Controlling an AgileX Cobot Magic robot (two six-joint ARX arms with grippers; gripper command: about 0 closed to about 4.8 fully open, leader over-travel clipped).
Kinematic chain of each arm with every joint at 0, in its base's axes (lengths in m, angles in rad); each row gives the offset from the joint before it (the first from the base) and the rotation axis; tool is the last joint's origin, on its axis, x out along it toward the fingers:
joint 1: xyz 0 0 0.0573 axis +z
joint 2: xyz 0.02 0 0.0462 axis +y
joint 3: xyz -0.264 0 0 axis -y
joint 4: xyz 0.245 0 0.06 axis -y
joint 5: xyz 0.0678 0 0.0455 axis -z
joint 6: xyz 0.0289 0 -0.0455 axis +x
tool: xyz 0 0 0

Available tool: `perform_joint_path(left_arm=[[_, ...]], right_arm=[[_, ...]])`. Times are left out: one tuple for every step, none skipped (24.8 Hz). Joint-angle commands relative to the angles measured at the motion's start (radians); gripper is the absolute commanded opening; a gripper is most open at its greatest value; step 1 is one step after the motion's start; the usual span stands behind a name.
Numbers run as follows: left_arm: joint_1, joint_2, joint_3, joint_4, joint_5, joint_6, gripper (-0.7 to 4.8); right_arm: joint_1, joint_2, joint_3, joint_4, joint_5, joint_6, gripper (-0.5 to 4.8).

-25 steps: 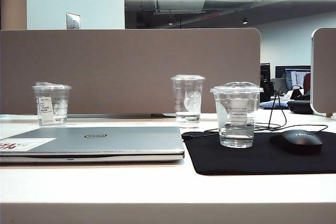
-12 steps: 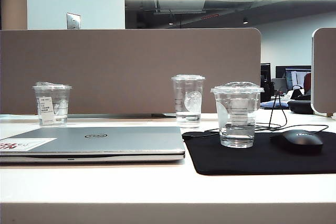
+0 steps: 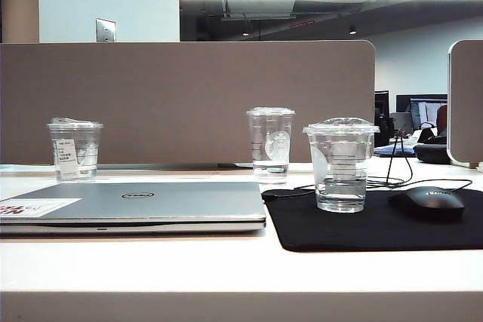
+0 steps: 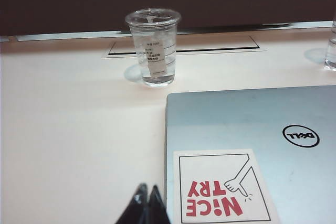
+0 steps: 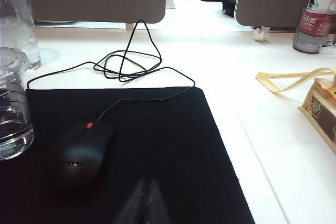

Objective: Pick up the coffee cup on the middle and place it on the right side of the laptop.

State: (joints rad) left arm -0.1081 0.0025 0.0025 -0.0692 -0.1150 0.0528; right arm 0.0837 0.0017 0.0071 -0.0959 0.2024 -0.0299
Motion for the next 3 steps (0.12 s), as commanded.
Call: perform_joint_path(left_arm=[[0.002,0.000,0.004,0.006,0.004,-0.001,-0.05],[0.002,0.000,0.004,0.006,0.004,-0.001,-0.05],[0.002,0.000,0.004,0.006,0.004,-0.001,-0.05]], right_arm=[[0.000,-0.001,-0.006,0.015,0.002,0.004,-0.05],[0.000,-0.001,-0.006,0.016,0.002,0.004,-0.05],[0.000,-0.001,-0.006,0.016,0.002,0.004,-0.05]])
